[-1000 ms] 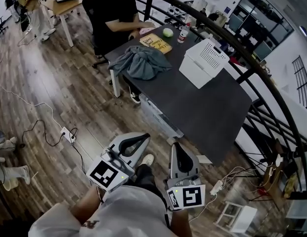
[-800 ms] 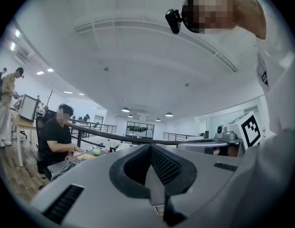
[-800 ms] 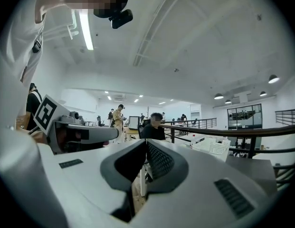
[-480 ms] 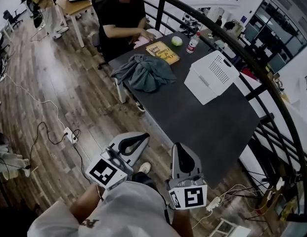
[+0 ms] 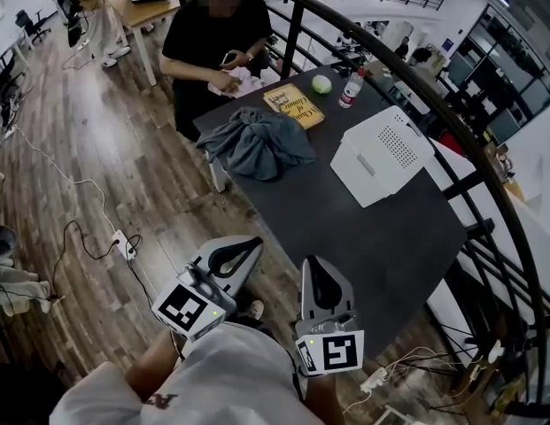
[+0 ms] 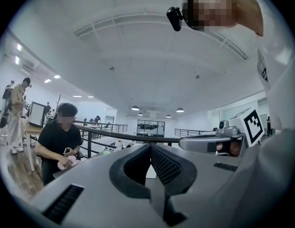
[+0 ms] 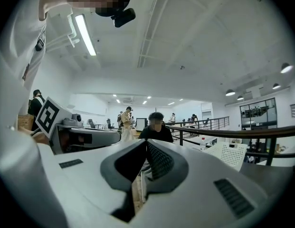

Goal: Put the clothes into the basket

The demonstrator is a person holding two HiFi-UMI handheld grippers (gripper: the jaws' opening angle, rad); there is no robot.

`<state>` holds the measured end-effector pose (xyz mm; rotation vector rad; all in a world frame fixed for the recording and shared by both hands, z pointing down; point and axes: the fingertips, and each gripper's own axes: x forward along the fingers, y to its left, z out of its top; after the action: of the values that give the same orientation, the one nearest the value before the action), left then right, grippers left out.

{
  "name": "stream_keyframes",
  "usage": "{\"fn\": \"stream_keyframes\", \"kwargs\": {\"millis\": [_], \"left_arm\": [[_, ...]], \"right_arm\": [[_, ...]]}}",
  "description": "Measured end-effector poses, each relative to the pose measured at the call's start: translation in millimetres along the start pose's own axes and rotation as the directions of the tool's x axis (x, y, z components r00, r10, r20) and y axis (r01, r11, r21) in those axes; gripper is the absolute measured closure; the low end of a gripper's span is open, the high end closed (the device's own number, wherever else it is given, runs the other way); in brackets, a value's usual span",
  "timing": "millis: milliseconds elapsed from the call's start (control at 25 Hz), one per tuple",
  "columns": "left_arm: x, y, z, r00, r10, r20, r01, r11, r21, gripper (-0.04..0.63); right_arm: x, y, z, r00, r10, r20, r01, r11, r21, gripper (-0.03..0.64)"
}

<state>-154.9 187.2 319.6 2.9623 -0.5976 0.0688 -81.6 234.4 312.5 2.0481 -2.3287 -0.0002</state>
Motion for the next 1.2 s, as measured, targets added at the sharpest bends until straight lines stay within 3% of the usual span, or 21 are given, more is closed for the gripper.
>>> {"fn": "stream_keyframes", "kwargs": {"millis": [640,840,1200], "left_arm": [[92.7,129.4,-1.1,0.999,-0.042,0.001,0.042,0.999,0.004,0.591],[113.2,161.8,-5.0,0.998,-0.064,-0.009,0.064,0.998,-0.03,0.591],[142.9,196.3,-21.8,0.997,-0.059,-0.046,0.056,0.996,-0.066,0.591]], "right_arm": [[154.4,-45.0,-15.9,0.999,-0.008,-0.047,0.007,0.999,-0.032,0.597],[188.5,-54.1,-21.9,0.997,-0.034,-0.073,0.031,0.999,-0.041,0.595],[237.7,-77.4,-59.1,0.982,0.002,-0.191,-0.013,0.998,-0.056,0.595]]}}
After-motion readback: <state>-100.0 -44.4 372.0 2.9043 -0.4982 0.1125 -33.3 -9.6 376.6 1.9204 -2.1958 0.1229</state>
